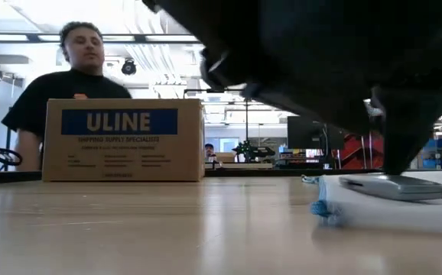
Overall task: Pack items into zip bag
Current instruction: Open the cardboard box using a gray knife
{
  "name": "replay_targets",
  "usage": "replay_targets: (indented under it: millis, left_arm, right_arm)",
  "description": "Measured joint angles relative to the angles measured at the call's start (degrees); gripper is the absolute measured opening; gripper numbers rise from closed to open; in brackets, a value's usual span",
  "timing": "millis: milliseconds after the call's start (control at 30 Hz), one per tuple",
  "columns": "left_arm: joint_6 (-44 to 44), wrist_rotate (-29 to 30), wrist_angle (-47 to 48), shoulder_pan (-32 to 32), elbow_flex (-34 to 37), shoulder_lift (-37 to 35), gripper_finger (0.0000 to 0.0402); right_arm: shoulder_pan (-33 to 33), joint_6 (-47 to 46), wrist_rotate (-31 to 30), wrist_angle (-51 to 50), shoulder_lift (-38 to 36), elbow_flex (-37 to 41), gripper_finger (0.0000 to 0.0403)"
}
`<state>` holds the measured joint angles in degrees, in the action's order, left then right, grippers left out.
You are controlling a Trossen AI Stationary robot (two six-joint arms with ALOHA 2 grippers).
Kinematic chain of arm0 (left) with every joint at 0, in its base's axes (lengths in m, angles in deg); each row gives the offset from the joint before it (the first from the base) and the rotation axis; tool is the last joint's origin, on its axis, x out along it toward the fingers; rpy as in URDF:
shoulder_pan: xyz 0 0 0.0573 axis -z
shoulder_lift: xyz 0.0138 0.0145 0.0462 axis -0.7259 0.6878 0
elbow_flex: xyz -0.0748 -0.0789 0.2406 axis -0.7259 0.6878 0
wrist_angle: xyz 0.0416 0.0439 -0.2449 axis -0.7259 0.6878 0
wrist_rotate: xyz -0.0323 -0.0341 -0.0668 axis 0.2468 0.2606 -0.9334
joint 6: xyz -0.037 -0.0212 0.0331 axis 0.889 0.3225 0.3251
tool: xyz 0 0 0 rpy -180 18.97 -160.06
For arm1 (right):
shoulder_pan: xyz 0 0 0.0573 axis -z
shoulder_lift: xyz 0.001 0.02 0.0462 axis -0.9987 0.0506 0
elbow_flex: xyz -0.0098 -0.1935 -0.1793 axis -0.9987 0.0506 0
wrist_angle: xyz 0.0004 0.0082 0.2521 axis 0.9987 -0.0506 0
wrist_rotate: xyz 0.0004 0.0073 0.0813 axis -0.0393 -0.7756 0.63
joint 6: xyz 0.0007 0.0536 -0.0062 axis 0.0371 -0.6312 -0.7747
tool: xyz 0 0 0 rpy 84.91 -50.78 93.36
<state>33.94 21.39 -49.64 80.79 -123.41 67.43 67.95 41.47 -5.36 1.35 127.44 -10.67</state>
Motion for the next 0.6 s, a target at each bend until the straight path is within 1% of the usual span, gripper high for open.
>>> replay_targets:
  millis: [133, 300, 433, 533, 600]
  left_arm:
    - [1.77, 4.06, 6.71, 0.05, 0.02, -0.31, 0.0000]
    - [4.70, 4.05, 14.08, -1.48, 0.02, -0.41, 0.0000]
    - [4.78, 4.10, 15.91, -2.40, 0.02, -0.43, 0.0000]
    - [4.76, 4.03, 16.51, -2.43, 0.02, -0.43, 0.0000]
    - [5.15, 3.99, 16.98, -2.40, 0.02, -0.43, 0.0000]
  right_arm:
    - [2.92, 2.70, 0.11, 0.49, -0.02, -0.55, 0.0241]
    - [4.94, 2.45, 0.21, 0.79, 1.26, -0.65, 0.0251]
    - [4.89, 2.27, 1.27, 2.94, 4.39, -1.22, 0.0264]
    - [3.88, 1.95, 2.26, 3.07, 6.48, -3.43, 0.0275]
    - [2.80, 3.36, 2.38, 2.45, 7.62, -5.08, 0.0280]
